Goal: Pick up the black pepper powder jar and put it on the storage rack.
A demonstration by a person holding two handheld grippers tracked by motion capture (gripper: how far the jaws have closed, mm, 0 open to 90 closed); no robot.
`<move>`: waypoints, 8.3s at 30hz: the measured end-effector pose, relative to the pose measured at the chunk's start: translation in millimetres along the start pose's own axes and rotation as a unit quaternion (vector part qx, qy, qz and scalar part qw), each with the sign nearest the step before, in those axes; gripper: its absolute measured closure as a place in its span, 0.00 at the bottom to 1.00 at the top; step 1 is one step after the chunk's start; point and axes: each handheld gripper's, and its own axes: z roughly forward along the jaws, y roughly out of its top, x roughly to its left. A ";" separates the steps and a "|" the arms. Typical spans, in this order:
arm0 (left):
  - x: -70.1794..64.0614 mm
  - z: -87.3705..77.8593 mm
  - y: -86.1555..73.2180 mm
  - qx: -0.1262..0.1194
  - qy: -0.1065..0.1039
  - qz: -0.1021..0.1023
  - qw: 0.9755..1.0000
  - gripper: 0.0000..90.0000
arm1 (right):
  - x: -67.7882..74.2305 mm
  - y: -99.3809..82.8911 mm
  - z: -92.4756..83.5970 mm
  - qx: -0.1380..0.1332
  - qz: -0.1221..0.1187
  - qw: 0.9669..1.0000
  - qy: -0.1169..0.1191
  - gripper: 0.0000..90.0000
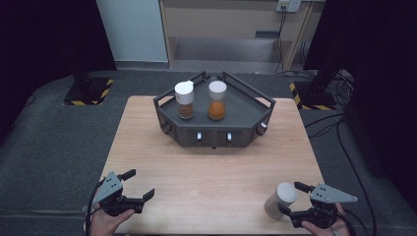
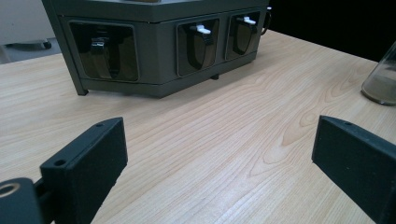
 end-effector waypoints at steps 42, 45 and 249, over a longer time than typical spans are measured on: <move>-0.1 -0.2 0.2 0.003 0.001 0.000 1.000 0.03 | -26.4 25.9 25.6 0.007 -0.037 0.999 0.025 0.38; 0.1 -0.2 0.0 0.003 0.001 -0.001 1.000 0.03 | -33.2 35.4 29.7 0.008 -0.045 0.998 0.034 0.38; 0.0 -2.1 -0.8 0.010 -0.004 -0.002 1.000 0.04 | -96.7 221.7 92.9 -0.114 0.023 0.993 -0.024 0.05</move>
